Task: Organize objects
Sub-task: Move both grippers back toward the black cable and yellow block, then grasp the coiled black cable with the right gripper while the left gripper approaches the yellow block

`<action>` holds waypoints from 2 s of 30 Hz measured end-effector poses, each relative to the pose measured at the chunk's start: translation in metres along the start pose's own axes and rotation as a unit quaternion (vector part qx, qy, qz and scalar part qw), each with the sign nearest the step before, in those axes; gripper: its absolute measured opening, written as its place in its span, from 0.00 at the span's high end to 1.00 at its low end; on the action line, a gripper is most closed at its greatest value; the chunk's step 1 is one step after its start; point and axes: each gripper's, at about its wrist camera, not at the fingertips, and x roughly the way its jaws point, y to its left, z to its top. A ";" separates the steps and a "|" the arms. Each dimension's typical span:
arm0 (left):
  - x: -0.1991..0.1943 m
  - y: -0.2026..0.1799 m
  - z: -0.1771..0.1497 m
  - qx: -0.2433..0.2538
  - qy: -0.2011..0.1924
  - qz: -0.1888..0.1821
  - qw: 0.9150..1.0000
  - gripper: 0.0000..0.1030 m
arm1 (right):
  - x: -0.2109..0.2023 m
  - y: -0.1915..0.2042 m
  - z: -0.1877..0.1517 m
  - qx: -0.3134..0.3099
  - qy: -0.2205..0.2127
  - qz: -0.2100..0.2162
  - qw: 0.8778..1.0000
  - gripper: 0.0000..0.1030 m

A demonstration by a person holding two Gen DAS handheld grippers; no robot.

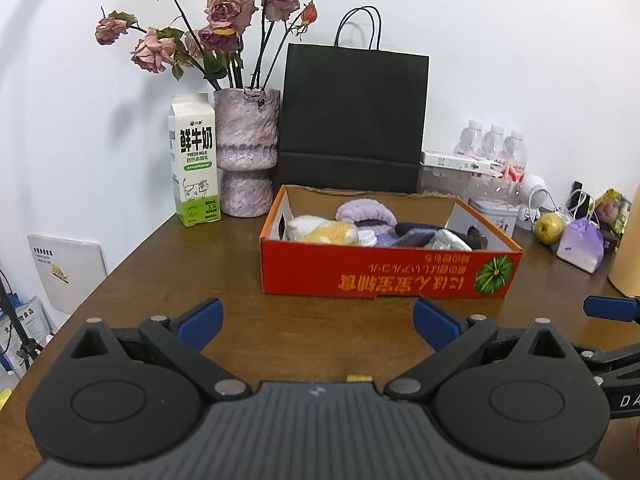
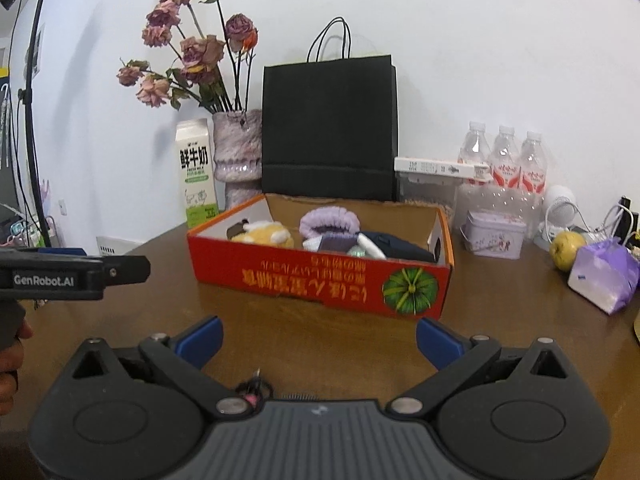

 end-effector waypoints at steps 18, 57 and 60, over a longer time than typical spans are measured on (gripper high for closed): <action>-0.020 0.026 -0.037 0.008 0.018 -0.010 1.000 0.00 | -0.024 0.018 -0.048 0.004 0.005 -0.029 1.000 0.00; -0.028 0.072 -0.047 -0.025 0.013 -0.019 0.999 0.00 | 0.045 0.032 -0.044 0.075 0.110 -0.064 0.989 0.02; -0.027 0.073 -0.048 -0.028 0.017 -0.016 0.999 0.00 | 0.039 0.033 -0.044 0.058 0.103 -0.041 0.992 0.16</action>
